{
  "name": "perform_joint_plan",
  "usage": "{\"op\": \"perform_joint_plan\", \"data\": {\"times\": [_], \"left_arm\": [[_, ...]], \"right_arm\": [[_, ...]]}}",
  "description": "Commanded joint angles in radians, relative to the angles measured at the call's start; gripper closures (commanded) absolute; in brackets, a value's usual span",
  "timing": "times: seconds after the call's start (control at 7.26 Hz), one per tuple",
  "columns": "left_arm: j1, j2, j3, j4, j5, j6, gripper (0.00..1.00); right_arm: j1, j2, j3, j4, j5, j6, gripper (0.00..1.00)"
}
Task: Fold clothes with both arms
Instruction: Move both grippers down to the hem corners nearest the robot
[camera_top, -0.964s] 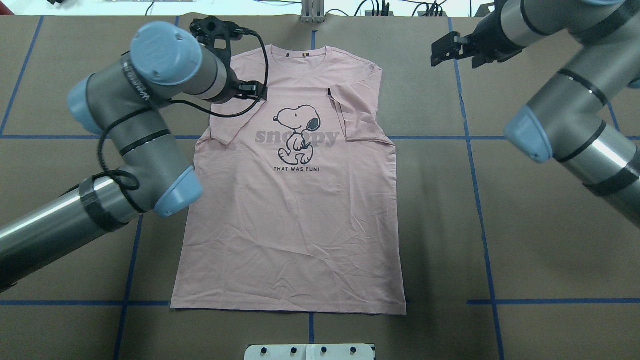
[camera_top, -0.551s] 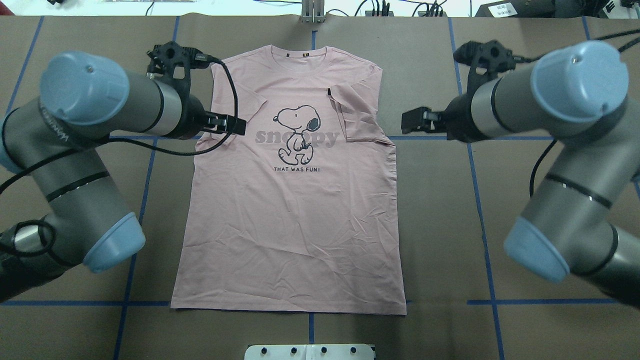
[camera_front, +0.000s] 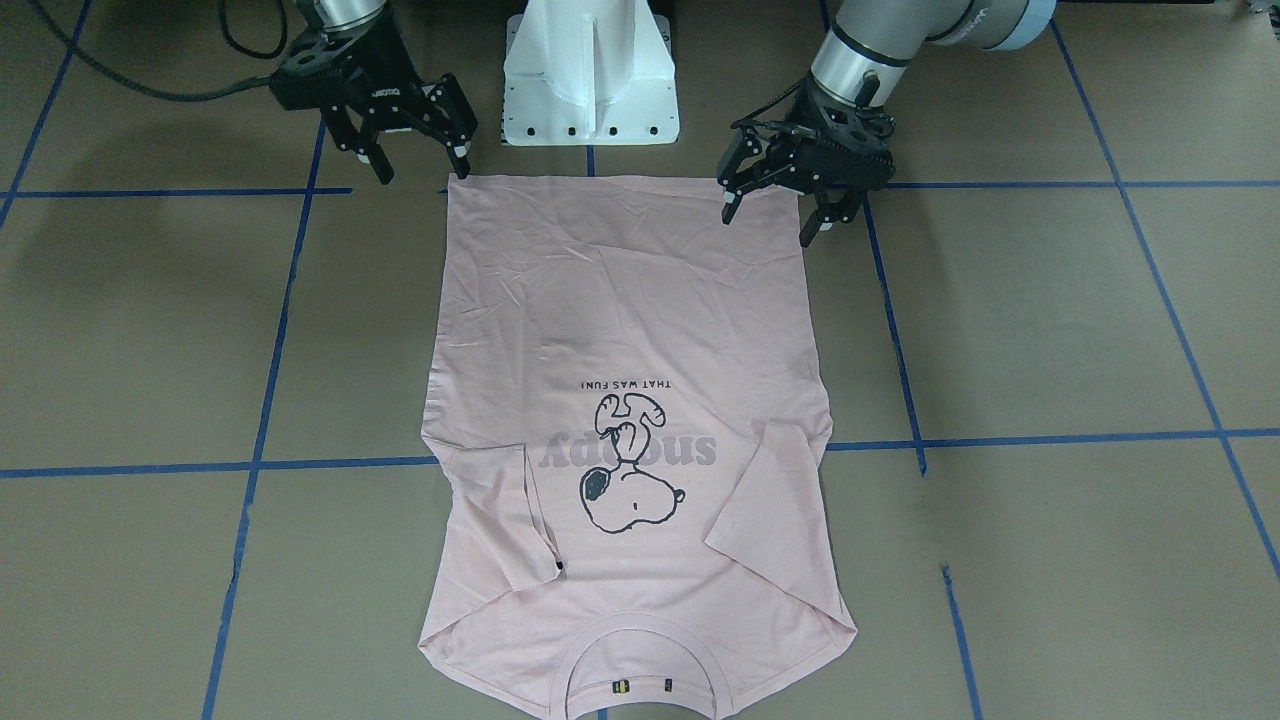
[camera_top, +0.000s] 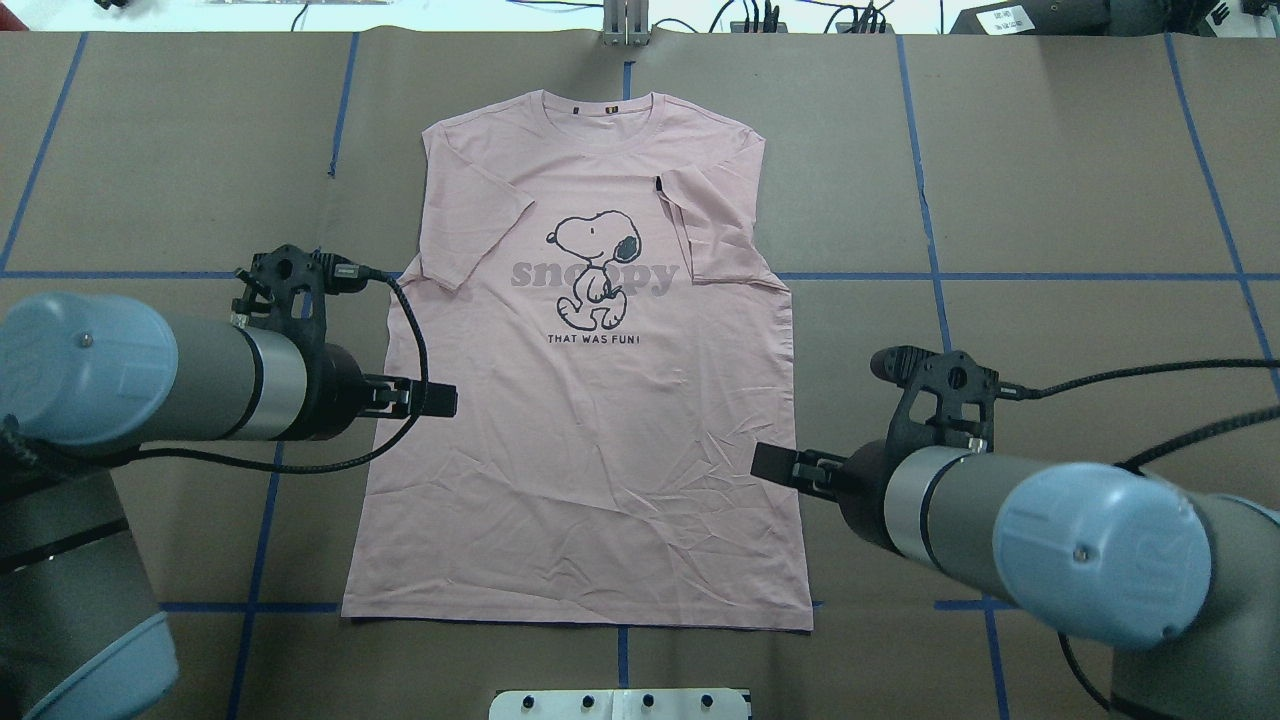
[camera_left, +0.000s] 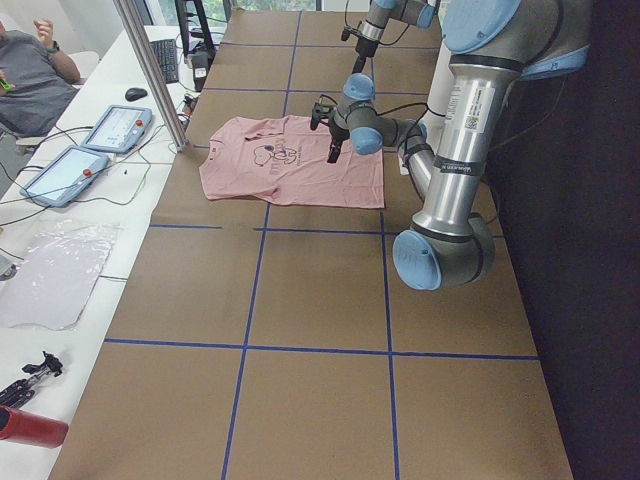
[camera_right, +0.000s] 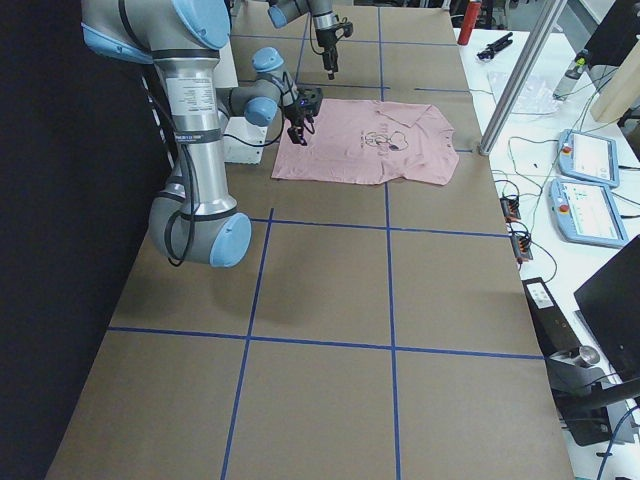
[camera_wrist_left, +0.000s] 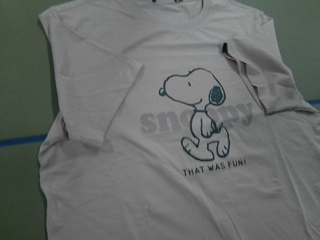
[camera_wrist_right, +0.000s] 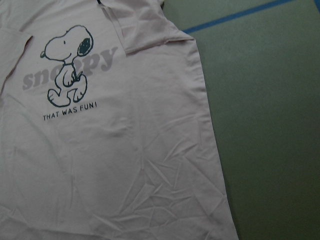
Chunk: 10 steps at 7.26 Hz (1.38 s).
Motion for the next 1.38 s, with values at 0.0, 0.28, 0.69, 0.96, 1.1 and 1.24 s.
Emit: {"op": "perform_joint_plan", "data": {"times": [0.0, 0.28, 0.69, 0.96, 1.1, 1.24], "left_arm": [[0.142, 0.174, -0.012, -0.153, 0.114, -0.12, 0.04], [0.216, 0.262, 0.001, -0.227, 0.163, -0.209, 0.32], [0.254, 0.264, 0.057, -0.227, 0.166, -0.223, 0.35], [0.282, 0.265, 0.075, -0.224, 0.166, -0.223, 0.45], [0.294, 0.264, 0.081, -0.224, 0.166, -0.223, 0.48], [0.302, 0.264, 0.081, -0.224, 0.166, -0.223, 0.51]], "right_arm": [[-0.121, -0.139, 0.008, 0.163, -0.127, 0.05, 0.04], [-0.129, -0.155, 0.002, 0.169, -0.154, 0.048, 0.02], [-0.129, -0.149, -0.032, 0.17, -0.154, 0.048, 0.01], [-0.129, -0.151, -0.032, 0.17, -0.158, 0.048, 0.01], [-0.129, -0.151, -0.034, 0.17, -0.158, 0.048, 0.01], [-0.131, -0.149, -0.032, 0.17, -0.158, 0.048, 0.01]]}}
